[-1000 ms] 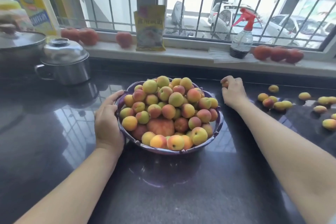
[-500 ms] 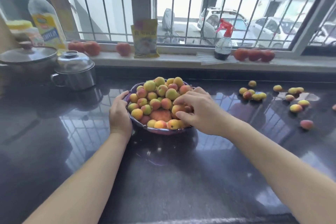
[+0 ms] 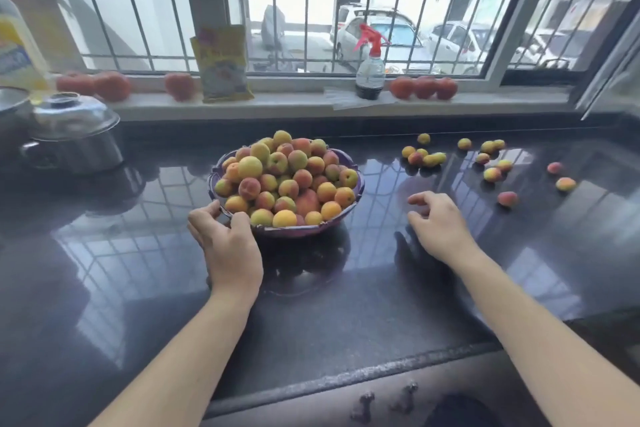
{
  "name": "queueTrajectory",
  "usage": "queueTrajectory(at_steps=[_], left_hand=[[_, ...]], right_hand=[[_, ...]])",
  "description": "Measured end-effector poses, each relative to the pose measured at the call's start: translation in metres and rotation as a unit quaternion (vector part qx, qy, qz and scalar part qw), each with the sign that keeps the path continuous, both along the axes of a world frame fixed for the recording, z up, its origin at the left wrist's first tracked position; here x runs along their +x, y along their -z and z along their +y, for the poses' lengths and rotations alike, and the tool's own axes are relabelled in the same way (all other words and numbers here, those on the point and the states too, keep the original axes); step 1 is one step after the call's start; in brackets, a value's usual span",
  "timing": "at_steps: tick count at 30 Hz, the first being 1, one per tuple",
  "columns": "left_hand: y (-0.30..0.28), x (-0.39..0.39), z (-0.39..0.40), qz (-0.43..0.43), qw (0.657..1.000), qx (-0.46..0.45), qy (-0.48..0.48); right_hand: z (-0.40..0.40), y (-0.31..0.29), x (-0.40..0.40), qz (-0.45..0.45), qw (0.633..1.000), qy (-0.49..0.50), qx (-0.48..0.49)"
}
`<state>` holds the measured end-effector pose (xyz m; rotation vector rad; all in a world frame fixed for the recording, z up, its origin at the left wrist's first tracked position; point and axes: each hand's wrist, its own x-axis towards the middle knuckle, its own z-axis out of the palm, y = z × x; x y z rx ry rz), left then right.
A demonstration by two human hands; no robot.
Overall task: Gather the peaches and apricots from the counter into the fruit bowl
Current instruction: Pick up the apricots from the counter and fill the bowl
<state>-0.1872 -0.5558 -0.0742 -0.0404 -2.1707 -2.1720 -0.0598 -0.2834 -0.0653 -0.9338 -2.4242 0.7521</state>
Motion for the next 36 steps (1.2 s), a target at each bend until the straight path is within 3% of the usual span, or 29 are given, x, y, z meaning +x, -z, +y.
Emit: queueTrajectory(at_steps=[7,15,20,24,26,28,30,32,34,36], left_hand=[[-0.003,-0.03,0.038,0.01,1.0,0.007,0.02],[0.004,-0.056,0.058,0.005,1.0,0.011,-0.013],[-0.001,-0.052,0.057,0.006,0.999,0.045,-0.009],[-0.001,-0.05,0.055,0.016,1.0,0.005,0.024],[-0.002,-0.043,0.051,0.024,0.999,-0.006,0.04],[-0.005,-0.034,0.048,0.028,0.998,-0.009,0.062],[-0.008,-0.029,0.043,0.025,0.997,-0.017,0.073],[-0.011,-0.029,0.039,0.023,0.997,-0.004,0.077],[-0.012,-0.035,0.038,0.017,0.997,0.005,0.074],[-0.011,-0.039,0.035,0.012,0.997,0.004,0.076]], right_hand=[[0.063,0.004,-0.041,-0.056,0.997,0.029,0.035],[0.126,0.015,-0.127,-0.129,0.973,0.089,0.172],[0.127,0.02,-0.127,-0.1,0.969,0.108,0.197],[0.129,0.018,-0.124,-0.095,0.971,0.109,0.189],[0.123,0.017,-0.114,-0.064,0.983,0.089,0.147],[0.117,0.004,-0.098,0.048,0.995,0.075,0.044],[0.098,-0.021,-0.078,0.176,0.981,0.054,-0.058],[0.067,-0.045,-0.061,0.217,0.974,-0.039,-0.054],[0.034,-0.062,-0.053,0.201,0.969,-0.14,-0.021],[0.012,-0.065,-0.053,0.165,0.969,-0.181,0.037]])
